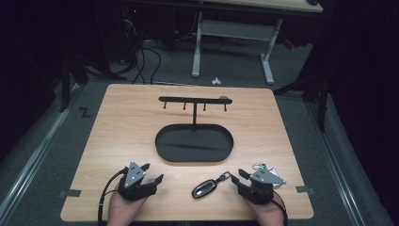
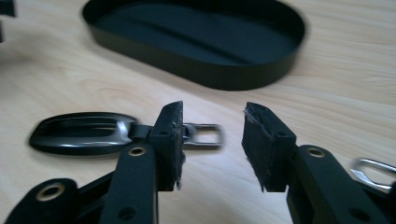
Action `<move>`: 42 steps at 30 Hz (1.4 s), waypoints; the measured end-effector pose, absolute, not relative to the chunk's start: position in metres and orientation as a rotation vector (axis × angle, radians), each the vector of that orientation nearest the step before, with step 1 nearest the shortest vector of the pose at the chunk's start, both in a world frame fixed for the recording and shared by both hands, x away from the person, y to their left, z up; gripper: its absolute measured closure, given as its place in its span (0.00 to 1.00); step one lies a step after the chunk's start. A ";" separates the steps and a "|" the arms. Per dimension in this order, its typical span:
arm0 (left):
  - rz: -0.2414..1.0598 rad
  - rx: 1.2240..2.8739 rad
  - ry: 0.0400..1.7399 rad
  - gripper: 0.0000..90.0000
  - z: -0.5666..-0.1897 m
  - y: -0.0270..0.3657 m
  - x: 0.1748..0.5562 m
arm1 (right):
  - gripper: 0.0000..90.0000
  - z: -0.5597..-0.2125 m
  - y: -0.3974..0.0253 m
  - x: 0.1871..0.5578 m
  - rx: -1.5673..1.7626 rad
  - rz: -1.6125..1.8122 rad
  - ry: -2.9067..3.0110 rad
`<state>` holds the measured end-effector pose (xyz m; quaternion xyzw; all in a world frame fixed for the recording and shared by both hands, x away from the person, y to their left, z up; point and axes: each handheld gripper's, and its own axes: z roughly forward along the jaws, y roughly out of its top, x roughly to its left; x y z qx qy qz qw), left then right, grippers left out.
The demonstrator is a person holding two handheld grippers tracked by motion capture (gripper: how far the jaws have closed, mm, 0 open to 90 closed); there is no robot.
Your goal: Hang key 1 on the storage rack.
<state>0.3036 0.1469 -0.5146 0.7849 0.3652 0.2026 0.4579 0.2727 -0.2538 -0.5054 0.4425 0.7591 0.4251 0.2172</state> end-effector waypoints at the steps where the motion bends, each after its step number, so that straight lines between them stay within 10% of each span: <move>1: 0.502 1.928 0.904 0.38 -0.514 0.149 0.302 | 0.69 -0.506 -0.249 0.273 1.210 1.176 2.122; 15: 0.539 1.923 0.960 0.39 -0.517 0.169 0.292 | 0.99 -0.510 -0.195 0.278 1.050 1.232 2.325; 42: 0.534 1.922 0.922 0.39 -0.515 0.162 0.293 | 1.00 -0.521 -0.166 0.267 0.892 1.116 2.475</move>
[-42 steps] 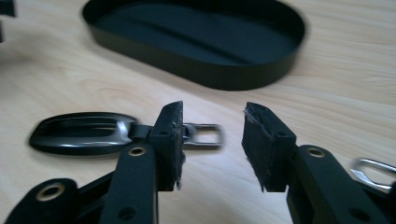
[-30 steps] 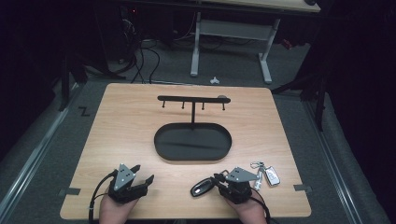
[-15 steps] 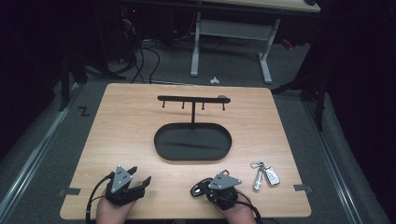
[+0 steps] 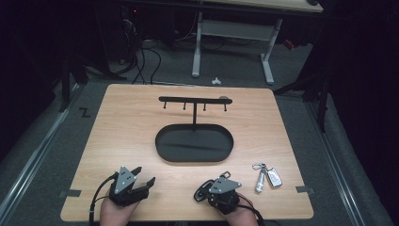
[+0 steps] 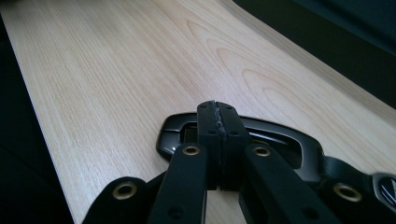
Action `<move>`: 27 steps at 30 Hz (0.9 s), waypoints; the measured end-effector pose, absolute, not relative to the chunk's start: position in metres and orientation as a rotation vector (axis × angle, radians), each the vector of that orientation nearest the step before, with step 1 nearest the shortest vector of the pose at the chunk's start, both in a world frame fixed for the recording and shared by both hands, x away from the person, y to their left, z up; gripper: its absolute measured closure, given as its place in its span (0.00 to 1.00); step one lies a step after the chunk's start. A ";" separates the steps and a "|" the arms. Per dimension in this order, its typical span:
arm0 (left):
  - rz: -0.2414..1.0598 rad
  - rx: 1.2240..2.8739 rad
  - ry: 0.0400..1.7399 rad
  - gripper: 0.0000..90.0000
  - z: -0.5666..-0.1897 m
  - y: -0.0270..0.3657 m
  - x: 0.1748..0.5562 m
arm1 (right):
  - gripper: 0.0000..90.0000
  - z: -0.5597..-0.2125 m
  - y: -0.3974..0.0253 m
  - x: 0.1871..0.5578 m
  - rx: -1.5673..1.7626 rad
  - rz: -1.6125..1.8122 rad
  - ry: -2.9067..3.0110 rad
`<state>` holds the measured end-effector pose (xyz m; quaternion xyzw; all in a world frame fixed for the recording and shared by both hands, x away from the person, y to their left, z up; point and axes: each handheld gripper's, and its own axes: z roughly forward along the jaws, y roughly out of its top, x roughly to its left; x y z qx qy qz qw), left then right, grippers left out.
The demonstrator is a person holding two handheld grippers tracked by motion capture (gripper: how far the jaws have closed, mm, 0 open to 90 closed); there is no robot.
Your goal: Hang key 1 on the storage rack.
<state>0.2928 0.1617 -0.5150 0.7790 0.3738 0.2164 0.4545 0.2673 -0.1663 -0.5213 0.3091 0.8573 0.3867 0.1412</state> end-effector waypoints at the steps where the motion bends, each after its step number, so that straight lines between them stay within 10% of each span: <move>1: 0.534 1.922 0.922 0.39 -0.515 0.162 0.293 | 1.00 -0.522 -0.167 0.267 0.897 1.115 2.475; 27: 0.463 1.940 0.831 0.39 -0.513 0.115 0.322 | 1.00 -0.506 -0.235 0.233 1.060 1.098 2.333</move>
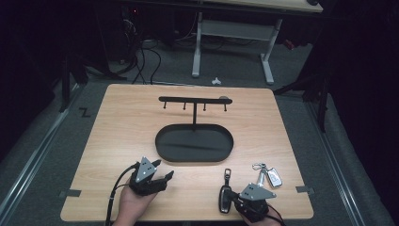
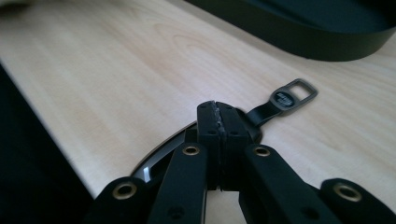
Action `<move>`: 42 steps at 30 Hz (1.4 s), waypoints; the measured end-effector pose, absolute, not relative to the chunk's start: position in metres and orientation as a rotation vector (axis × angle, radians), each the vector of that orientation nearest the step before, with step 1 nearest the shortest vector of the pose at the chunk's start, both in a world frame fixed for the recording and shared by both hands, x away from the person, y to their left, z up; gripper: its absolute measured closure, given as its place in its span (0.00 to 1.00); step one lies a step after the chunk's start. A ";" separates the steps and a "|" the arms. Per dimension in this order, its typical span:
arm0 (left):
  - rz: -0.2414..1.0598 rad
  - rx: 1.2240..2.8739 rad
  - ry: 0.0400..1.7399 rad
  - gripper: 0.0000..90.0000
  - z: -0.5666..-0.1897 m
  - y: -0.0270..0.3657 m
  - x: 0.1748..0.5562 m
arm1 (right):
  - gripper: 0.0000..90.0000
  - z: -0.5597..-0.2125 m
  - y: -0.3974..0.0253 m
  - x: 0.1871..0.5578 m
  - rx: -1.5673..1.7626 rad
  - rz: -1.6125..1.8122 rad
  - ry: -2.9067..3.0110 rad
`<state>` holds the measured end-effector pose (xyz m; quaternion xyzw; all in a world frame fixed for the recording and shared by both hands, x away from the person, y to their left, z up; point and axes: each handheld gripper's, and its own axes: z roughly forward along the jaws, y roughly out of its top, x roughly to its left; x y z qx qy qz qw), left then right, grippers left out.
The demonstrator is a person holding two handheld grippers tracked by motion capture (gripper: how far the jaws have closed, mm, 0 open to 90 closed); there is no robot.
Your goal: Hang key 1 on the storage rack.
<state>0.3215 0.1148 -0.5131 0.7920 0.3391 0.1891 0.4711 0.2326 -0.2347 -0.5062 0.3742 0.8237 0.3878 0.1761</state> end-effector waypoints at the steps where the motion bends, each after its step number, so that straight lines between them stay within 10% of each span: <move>1: 0.463 1.937 0.835 0.39 -0.513 0.115 0.322 | 1.00 -0.508 -0.234 0.231 1.066 1.104 2.346; 42: 0.460 1.943 0.860 0.39 -0.514 0.126 0.321 | 0.95 -0.511 -0.276 0.251 1.191 1.053 2.253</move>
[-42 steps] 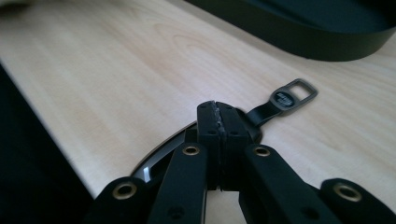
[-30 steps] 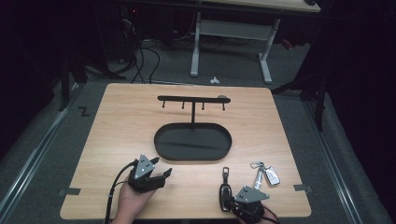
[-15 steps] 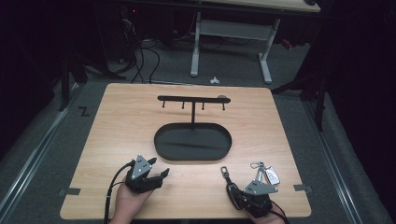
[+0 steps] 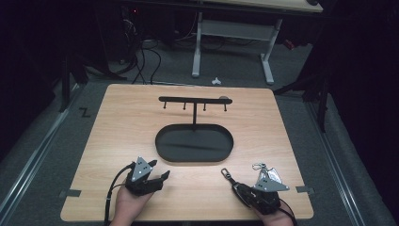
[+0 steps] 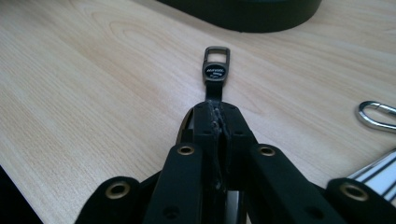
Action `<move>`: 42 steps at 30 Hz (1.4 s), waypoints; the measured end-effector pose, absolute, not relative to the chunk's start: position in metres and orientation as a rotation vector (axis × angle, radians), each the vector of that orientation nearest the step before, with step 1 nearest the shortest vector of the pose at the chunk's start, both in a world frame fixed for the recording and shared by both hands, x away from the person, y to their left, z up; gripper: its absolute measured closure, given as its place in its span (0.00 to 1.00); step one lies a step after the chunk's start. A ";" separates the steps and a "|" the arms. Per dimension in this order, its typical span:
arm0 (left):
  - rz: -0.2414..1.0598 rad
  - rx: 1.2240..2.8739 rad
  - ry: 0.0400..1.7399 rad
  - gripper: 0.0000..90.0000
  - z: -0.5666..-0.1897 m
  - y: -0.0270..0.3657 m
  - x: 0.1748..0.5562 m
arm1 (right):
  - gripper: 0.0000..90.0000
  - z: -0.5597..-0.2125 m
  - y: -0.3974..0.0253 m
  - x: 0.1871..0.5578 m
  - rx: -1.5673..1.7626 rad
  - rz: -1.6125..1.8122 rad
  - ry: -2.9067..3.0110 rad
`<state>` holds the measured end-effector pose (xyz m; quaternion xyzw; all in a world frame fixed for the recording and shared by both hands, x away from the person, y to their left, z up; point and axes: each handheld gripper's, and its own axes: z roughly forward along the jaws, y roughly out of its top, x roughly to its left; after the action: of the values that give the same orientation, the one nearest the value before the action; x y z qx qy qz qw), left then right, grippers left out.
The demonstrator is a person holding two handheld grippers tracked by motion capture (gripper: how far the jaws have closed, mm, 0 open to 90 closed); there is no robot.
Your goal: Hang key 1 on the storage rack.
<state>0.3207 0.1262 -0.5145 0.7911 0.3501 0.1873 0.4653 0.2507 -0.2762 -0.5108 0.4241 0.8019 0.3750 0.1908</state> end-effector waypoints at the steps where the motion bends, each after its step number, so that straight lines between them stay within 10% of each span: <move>1: 0.460 1.943 0.859 0.39 -0.514 0.126 0.321 | 0.94 -0.510 -0.277 0.250 1.195 1.054 2.248; 42: 0.458 1.943 0.790 0.36 -0.515 0.121 0.320 | 0.59 -0.488 -0.280 0.286 1.316 0.734 2.320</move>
<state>0.3203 0.1211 -0.5154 0.7954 0.3234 0.1874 0.4772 0.2857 -0.2797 -0.4880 0.4674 0.8238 0.2608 0.1866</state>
